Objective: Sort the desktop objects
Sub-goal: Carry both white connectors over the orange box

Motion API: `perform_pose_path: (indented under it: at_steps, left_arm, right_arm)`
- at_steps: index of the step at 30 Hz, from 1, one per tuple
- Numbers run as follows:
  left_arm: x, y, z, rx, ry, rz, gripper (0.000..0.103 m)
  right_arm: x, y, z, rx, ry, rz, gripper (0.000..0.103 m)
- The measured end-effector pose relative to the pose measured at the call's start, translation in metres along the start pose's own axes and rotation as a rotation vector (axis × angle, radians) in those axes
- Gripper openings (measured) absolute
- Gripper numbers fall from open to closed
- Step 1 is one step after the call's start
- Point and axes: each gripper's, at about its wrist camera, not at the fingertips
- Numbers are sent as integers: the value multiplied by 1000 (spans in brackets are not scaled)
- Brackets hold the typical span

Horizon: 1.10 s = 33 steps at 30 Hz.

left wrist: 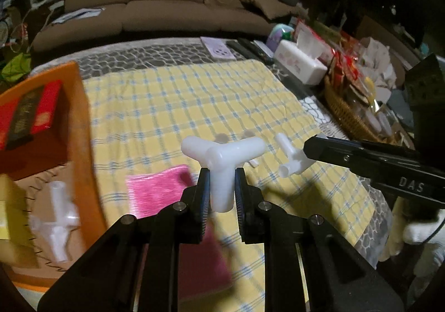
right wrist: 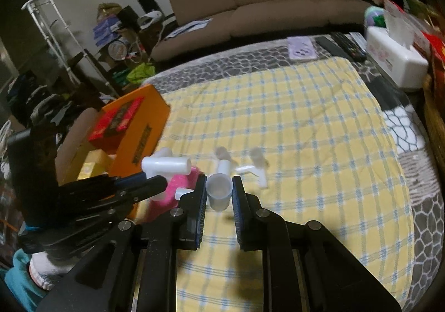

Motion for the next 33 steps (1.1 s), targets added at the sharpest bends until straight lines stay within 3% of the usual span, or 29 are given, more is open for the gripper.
perform_pose_path:
  at_steps: [17,25,33]
  left_arm:
    - [17,103,112,-116,100,-84,16]
    - [39,102,163,-147,165,-53,16]
    - [48,78,190,-152,201,-5,16]
  right_arm:
    - [-33,-40,132,-125,160,-9,17]
    - [-27,-91,188,-142,248,55,17]
    - [-16,-131,207,-89,310,112,17]
Point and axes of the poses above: each gripper's, at about its wrist camera, not at the fingertips, and y roughly against the way its jaws point, z to its left, x to its underside, and after that the axes turned 4 degrees about z, right-handed
